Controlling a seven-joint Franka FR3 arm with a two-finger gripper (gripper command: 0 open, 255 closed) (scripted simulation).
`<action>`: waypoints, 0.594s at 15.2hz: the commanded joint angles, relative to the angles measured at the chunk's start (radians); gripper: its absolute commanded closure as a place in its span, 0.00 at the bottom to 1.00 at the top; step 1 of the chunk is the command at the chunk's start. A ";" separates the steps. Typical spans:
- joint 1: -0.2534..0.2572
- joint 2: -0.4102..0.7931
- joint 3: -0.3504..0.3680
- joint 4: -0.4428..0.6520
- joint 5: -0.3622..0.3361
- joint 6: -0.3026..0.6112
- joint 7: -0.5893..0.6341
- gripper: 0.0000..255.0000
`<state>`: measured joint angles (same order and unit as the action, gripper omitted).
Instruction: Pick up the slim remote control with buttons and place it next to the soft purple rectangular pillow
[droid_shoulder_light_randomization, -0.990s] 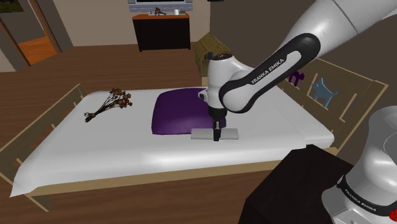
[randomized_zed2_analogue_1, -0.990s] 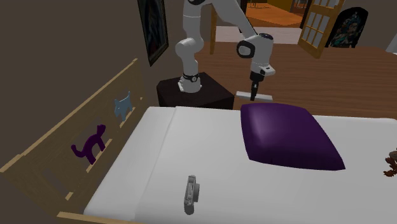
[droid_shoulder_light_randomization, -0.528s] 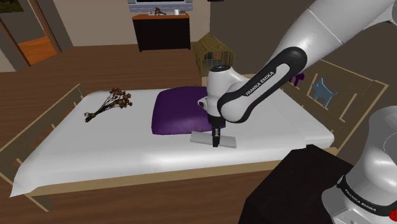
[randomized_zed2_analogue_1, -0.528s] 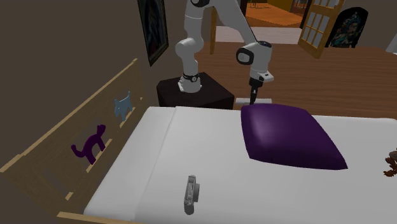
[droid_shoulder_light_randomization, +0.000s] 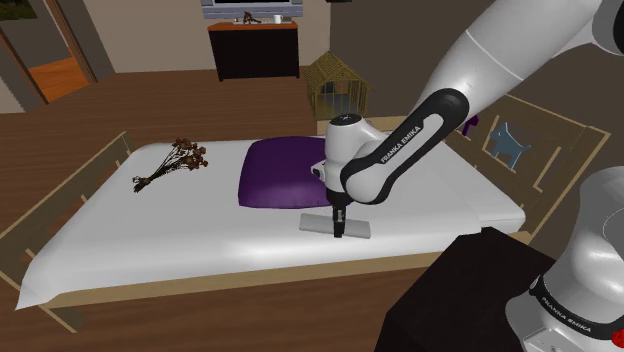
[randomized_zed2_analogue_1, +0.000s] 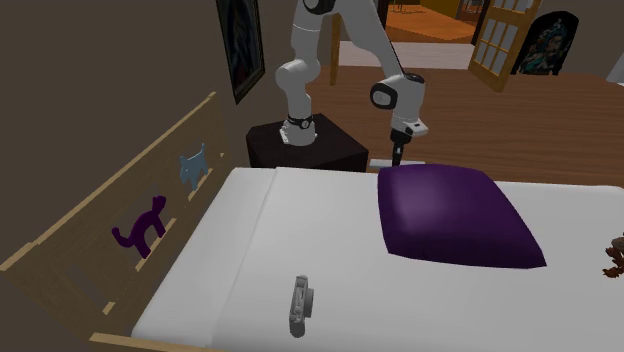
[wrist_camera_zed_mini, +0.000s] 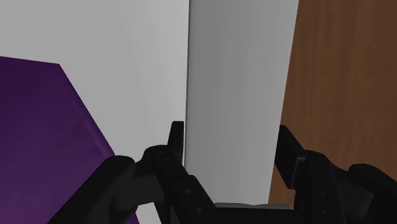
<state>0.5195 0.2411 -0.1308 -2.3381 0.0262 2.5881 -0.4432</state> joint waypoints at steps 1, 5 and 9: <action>-0.001 0.002 -0.001 0.000 0.000 0.000 0.000 1.00; -0.001 0.001 -0.001 -0.001 0.000 0.000 0.000 0.00; -0.001 0.002 -0.001 0.000 0.000 0.000 0.000 0.00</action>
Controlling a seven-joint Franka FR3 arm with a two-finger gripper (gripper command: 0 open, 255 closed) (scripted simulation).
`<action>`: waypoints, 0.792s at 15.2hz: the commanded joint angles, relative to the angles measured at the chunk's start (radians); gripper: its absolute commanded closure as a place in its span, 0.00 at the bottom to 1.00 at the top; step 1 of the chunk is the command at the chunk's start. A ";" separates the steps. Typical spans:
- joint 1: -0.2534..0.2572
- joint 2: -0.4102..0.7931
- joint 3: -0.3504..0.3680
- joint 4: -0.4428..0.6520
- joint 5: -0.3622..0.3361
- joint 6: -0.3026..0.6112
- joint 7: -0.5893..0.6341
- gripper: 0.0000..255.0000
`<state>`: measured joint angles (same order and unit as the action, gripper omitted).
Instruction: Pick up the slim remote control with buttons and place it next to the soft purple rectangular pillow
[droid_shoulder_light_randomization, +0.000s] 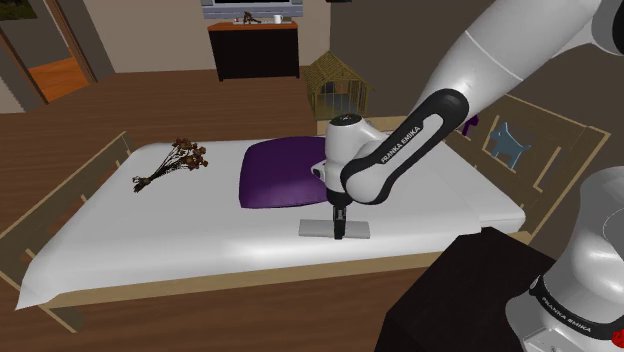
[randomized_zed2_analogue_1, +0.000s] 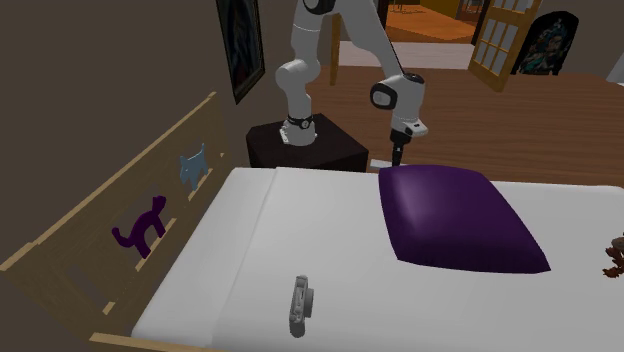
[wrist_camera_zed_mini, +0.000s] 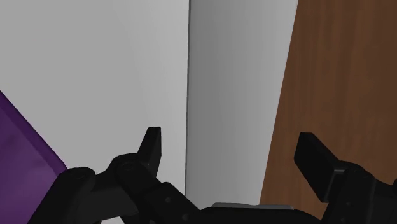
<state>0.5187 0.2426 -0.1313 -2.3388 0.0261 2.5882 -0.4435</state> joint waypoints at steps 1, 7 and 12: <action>0.002 -0.030 -0.003 0.001 -0.007 -0.031 0.005 0.00; 0.007 -0.109 -0.009 0.012 -0.025 -0.119 0.017 0.00; 0.007 -0.109 -0.009 0.012 -0.025 -0.119 0.017 0.00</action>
